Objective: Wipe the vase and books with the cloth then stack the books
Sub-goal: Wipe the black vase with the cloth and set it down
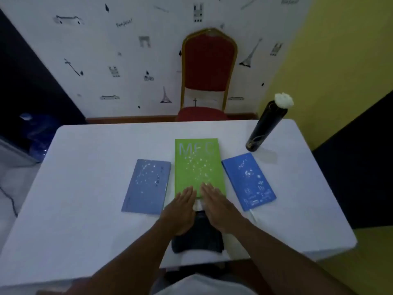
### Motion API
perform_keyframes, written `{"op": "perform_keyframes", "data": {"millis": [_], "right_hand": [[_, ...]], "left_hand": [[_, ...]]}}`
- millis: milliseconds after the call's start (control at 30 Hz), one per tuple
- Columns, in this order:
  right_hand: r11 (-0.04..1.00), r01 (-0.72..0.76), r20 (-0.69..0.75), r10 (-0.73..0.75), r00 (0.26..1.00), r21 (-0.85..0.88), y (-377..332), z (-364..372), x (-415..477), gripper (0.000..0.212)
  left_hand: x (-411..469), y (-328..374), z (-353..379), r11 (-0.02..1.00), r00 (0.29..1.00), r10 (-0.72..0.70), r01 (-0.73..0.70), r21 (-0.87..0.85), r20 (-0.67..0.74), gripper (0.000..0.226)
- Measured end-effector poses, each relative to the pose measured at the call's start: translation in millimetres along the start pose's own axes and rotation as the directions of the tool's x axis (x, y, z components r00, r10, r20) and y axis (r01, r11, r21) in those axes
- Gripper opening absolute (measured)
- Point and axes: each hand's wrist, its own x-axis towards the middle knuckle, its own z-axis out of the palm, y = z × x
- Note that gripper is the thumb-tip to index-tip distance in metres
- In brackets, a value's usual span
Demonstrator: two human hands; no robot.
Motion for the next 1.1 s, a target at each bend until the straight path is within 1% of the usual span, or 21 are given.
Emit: {"op": "perform_keyframes", "data": {"millis": [33,67,100,200,267,367,433,467,533,600,633,700,767,800,833,867,900,933,967,1033,1100], "right_hand": [[1.0,0.007,0.042,-0.006,0.999,-0.005,-6,7,-10,0.053],[0.999,0.029,0.08,-0.031,0.996,0.022,-9,10,-16,0.056],[0.998,0.038,0.115,-0.045,0.992,0.057,-15,17,-29,0.059],[0.993,0.073,0.214,-0.092,0.972,0.096,-22,30,-50,0.071],[0.991,0.085,0.274,-0.11,0.956,0.102,-18,29,-53,0.077],[0.988,0.107,0.355,-0.14,0.924,0.112,-12,24,-53,0.09],[0.987,0.123,0.385,-0.154,0.91,0.102,-10,21,-52,0.1],[0.987,0.136,0.382,-0.159,0.91,0.087,-8,23,-51,0.103],[0.987,0.148,0.393,-0.158,0.906,0.056,-9,25,-52,0.1],[0.988,0.152,0.375,-0.152,0.915,0.031,-12,28,-51,0.087],[0.99,0.141,0.347,-0.143,0.927,0.032,-16,27,-50,0.082],[0.993,0.087,0.286,-0.105,0.953,0.076,-27,26,-47,0.081],[0.985,0.008,0.249,-0.052,0.967,0.173,-41,23,-38,0.089],[0.978,-0.018,0.218,-0.028,0.976,0.206,-48,23,-33,0.092],[0.971,-0.039,0.193,-0.007,0.981,0.237,-55,24,-28,0.091],[0.96,-0.058,0.187,0.005,0.982,0.275,-62,27,-21,0.085],[0.944,-0.088,0.199,0.024,0.98,0.318,-66,30,-16,0.073],[0.925,-0.129,0.212,0.054,0.976,0.357,-69,34,-13,0.062],[0.908,-0.164,0.213,0.086,0.973,0.385,-71,35,-10,0.059],[0.892,-0.186,0.158,0.131,0.979,0.413,-67,29,-8,0.064],[0.868,-0.226,0.181,0.16,0.97,0.441,-56,17,-12,0.065]], "left_hand": [[-8,-1,11,1.0,1.0,0.014,-0.014,0.021,-0.004,0.065],[-15,-3,19,0.999,0.999,0.035,-0.036,-0.008,-0.027,0.067],[-21,-9,36,0.999,0.998,0.042,-0.04,0.026,-0.045,0.07],[-39,-21,67,0.986,0.997,0.073,-0.078,0.147,0.039,0.076],[-46,-30,75,0.985,0.994,0.075,-0.086,0.152,0.082,0.083],[-49,-40,87,0.976,0.993,0.112,-0.117,0.184,0.036,0.095],[-48,-45,86,0.978,0.992,0.106,-0.116,0.172,0.064,0.101],[-46,-47,85,0.975,0.991,0.115,-0.126,0.182,0.075,0.097],[-43,-47,80,0.965,0.986,0.129,-0.15,0.213,0.109,0.076],[-38,-50,81,0.951,0.982,0.162,-0.182,0.25,0.099,0.058],[-36,-50,80,0.955,0.982,0.16,-0.179,0.236,0.101,0.055],[-36,-47,69,0.972,0.984,0.16,-0.172,0.16,0.084,0.066],[-35,-45,55,0.988,0.987,0.152,-0.152,0.002,0.056,0.078],[-34,-47,48,0.989,0.984,0.143,-0.138,-0.054,0.107,0.079],[-34,-50,44,0.988,0.983,0.137,-0.126,-0.094,0.125,0.072],[-34,-53,42,0.985,0.984,0.138,-0.124,-0.122,0.11,0.061],[-35,-57,40,0.979,0.986,0.149,-0.136,-0.152,0.073,0.053],[-38,-61,37,0.974,0.986,0.159,-0.149,-0.17,0.049,0.05],[-40,-66,35,0.97,0.983,0.18,-0.173,-0.171,0.026,0.05],[-44,-74,26,0.967,0.979,0.205,-0.203,-0.156,-0.003,0.054],[-39,-79,12,0.966,0.975,0.217,-0.222,-0.132,-0.048,0.058]]}}
